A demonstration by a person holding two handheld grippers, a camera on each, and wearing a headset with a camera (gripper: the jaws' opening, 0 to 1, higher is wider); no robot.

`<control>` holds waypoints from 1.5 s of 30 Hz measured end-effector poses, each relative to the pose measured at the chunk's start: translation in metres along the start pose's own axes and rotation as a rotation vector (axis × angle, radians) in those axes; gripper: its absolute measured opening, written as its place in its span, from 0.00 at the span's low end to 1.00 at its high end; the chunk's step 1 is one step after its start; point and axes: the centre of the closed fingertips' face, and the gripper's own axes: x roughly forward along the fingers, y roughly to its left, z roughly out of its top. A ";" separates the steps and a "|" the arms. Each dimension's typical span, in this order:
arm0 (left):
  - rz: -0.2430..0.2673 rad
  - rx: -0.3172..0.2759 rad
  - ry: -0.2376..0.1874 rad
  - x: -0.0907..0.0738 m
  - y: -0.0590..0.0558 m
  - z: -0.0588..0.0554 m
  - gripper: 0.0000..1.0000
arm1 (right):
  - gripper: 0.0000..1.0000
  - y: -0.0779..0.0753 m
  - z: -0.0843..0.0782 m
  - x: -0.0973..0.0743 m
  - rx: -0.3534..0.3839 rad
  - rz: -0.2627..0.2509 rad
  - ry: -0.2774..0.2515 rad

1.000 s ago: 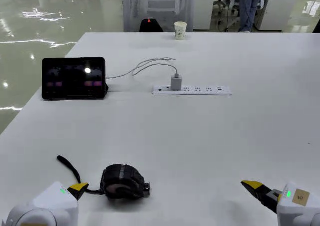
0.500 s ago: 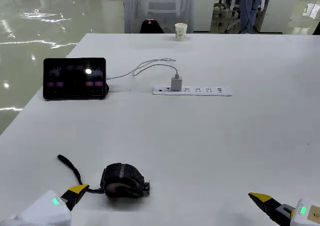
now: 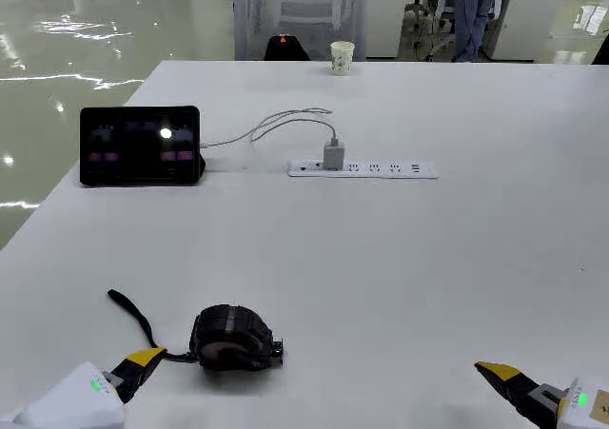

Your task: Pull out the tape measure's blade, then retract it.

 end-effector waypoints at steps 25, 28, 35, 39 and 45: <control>-0.007 -0.007 0.021 -0.004 0.000 -0.005 0.97 | 0.99 0.003 -0.002 -0.003 -0.004 0.006 0.009; -0.008 -0.006 0.025 -0.004 0.000 -0.006 0.96 | 0.99 0.003 -0.003 -0.004 -0.005 0.007 0.014; -0.012 -0.008 0.025 -0.005 0.001 -0.005 0.95 | 0.99 0.002 -0.003 -0.004 -0.005 0.005 0.015; -0.014 -0.007 0.028 -0.005 0.001 -0.006 0.94 | 0.99 0.002 -0.003 -0.005 -0.006 0.005 0.016; -0.012 -0.010 0.025 -0.005 0.002 -0.006 0.96 | 0.99 0.002 -0.003 -0.005 -0.008 0.004 0.018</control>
